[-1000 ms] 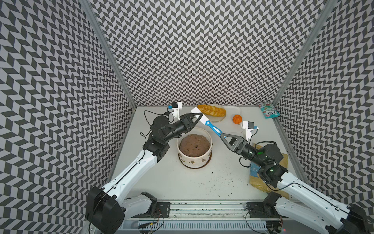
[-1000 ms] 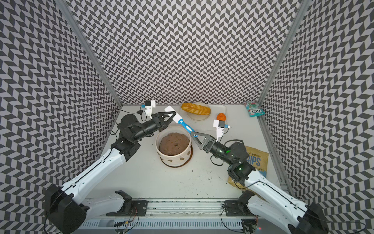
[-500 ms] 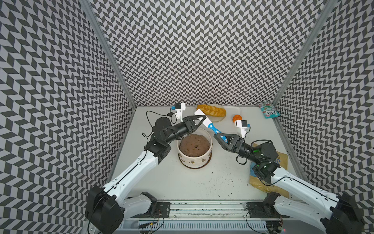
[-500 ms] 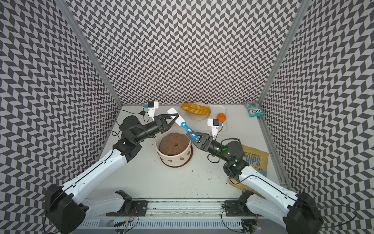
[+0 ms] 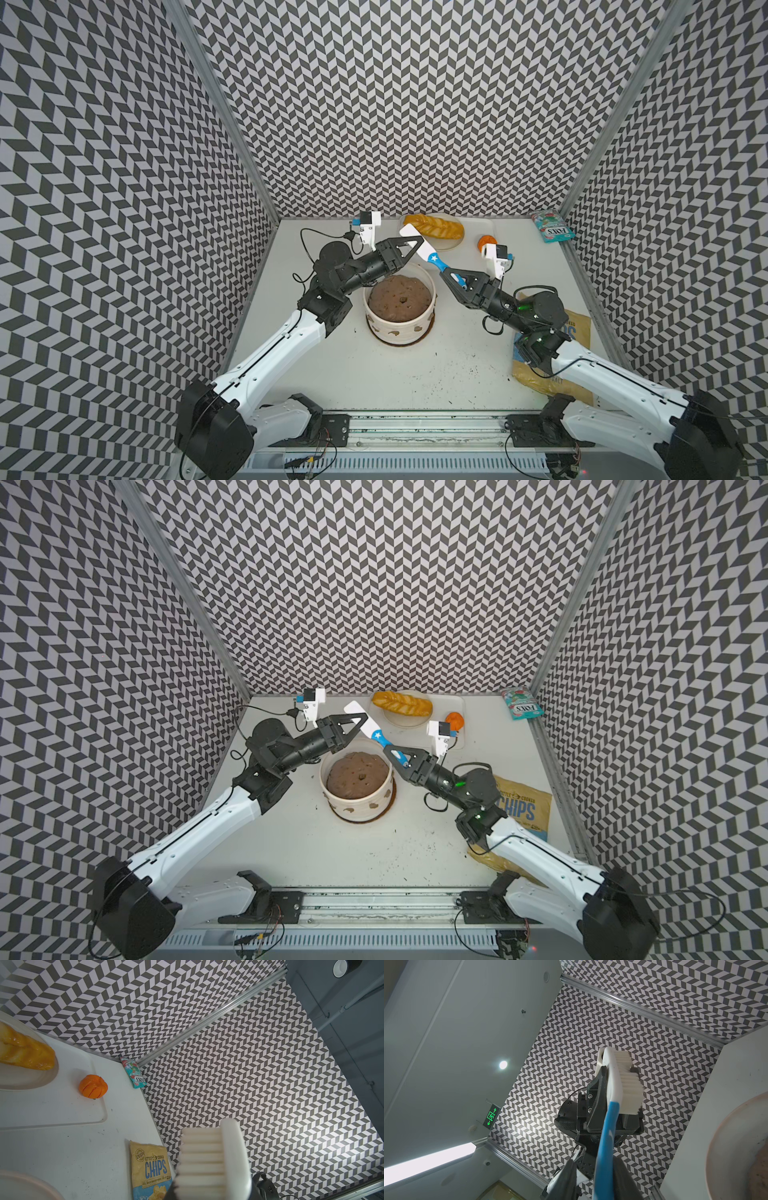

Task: Scrub the dried mud off the ceramic pot
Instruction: Adjust the brush.

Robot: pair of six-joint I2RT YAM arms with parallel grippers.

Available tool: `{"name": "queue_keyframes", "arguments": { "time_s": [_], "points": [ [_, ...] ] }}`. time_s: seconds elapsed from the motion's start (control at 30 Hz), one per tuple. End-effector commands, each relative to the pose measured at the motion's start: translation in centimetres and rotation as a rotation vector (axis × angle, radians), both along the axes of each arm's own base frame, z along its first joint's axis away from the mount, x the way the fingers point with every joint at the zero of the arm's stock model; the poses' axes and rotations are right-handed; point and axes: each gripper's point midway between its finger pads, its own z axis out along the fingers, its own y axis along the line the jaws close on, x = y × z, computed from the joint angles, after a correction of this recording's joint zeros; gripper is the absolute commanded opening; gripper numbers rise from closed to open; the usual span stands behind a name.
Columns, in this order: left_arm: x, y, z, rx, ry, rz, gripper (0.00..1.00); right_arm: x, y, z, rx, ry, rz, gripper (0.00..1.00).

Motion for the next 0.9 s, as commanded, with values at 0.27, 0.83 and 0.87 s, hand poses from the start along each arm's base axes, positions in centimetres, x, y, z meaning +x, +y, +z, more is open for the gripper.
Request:
{"name": "queue_keyframes", "arguments": {
  "time_s": [0.27,0.83,0.87],
  "points": [
    [-0.86,0.08,0.68,-0.005,-0.062,0.002,0.27,0.34,-1.29,2.08,0.086,-0.04,-0.054,0.08],
    [-1.08,0.06,0.54,-0.011,-0.075,-0.007,0.27,0.73,-1.69,2.07,0.073,-0.053,-0.08,0.14],
    [-1.09,0.05,0.49,-0.012,-0.075,-0.008,0.27,0.77,-1.72,2.08,0.074,-0.052,-0.08,0.15]
  ]
}}
